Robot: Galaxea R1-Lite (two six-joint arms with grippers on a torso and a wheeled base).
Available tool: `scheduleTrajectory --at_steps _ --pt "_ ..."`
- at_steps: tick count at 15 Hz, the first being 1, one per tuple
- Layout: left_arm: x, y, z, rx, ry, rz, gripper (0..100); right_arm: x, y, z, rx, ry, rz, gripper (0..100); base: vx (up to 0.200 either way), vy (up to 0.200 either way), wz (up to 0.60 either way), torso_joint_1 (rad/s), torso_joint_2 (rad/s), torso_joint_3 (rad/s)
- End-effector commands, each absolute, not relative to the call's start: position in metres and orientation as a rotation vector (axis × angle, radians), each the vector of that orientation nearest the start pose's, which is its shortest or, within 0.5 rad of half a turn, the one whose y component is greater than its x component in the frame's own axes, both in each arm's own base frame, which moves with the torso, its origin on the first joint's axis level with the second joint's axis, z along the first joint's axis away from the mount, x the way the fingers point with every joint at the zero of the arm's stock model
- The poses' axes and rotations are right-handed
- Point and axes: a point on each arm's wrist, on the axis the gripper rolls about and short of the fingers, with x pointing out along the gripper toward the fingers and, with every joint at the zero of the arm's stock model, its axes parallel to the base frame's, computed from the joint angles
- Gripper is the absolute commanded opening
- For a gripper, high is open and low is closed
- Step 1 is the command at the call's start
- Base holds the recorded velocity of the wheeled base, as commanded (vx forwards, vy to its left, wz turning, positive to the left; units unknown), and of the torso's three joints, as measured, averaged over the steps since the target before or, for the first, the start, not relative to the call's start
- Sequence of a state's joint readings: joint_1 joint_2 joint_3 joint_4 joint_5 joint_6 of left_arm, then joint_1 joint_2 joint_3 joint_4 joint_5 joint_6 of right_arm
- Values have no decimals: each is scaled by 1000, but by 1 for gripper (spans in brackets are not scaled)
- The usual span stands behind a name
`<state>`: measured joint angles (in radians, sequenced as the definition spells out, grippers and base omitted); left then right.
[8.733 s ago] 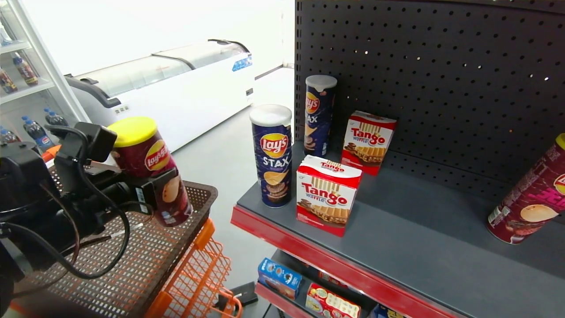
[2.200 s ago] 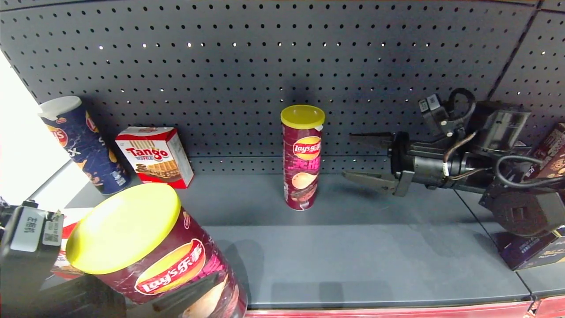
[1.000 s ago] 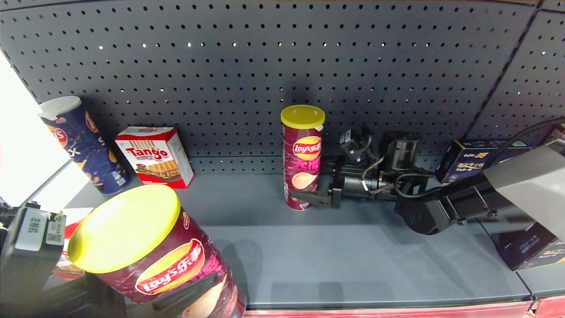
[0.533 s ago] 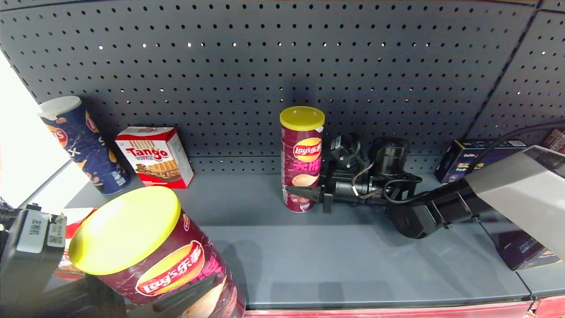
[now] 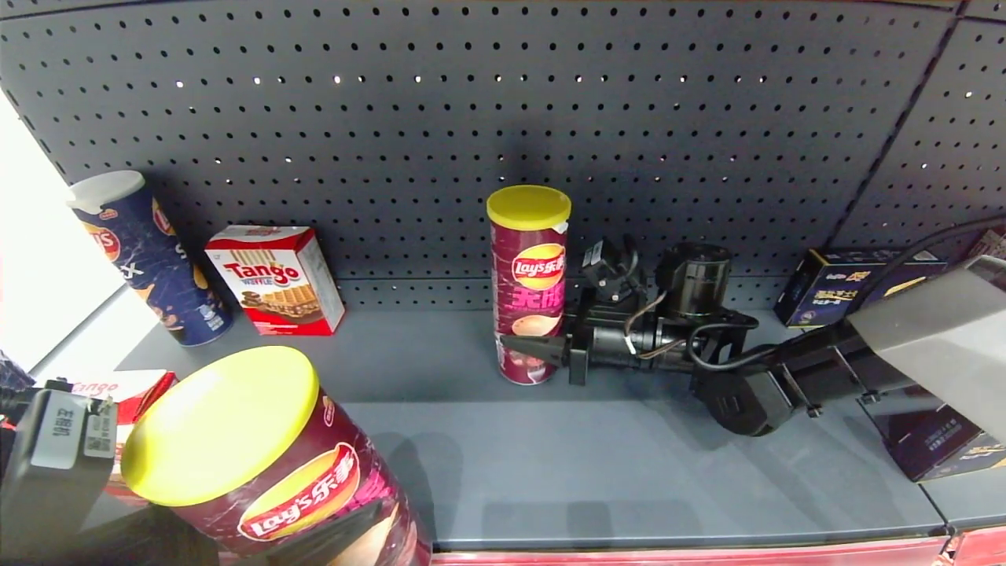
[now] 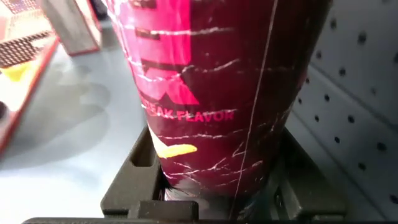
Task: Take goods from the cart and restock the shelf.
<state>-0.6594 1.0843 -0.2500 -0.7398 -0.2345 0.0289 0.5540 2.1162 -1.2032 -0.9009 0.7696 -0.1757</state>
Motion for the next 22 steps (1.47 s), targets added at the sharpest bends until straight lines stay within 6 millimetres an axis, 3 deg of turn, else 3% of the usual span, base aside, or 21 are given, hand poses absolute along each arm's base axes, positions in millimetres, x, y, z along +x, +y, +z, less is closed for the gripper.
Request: scheduleTrajectory --at_steps 1,4,5,9,16,22 --pt "101 -84 177 46 74 -893 0 320 226 187 -153 -149 1334 0 0 0 0 0 0 0" --pt "100 -84 178 45 68 -892 0 303 219 187 -155 -169 1317 0 0 0 0 0 0 0" --pt "100 -83 178 46 65 -887 0 285 210 181 -152 -171 1306 0 0 0 0 0 0 0" --pt "100 -84 179 45 61 -887 0 255 193 165 -149 -117 1317 0 0 0 0 0 0 0" --pt "100 -84 179 46 64 -887 0 231 188 129 -148 -35 1350 0 0 0 0 0 0 0" --pt "100 -84 178 46 65 -889 0 237 194 117 -149 -11 1341 0 0 0 0 0 0 0"
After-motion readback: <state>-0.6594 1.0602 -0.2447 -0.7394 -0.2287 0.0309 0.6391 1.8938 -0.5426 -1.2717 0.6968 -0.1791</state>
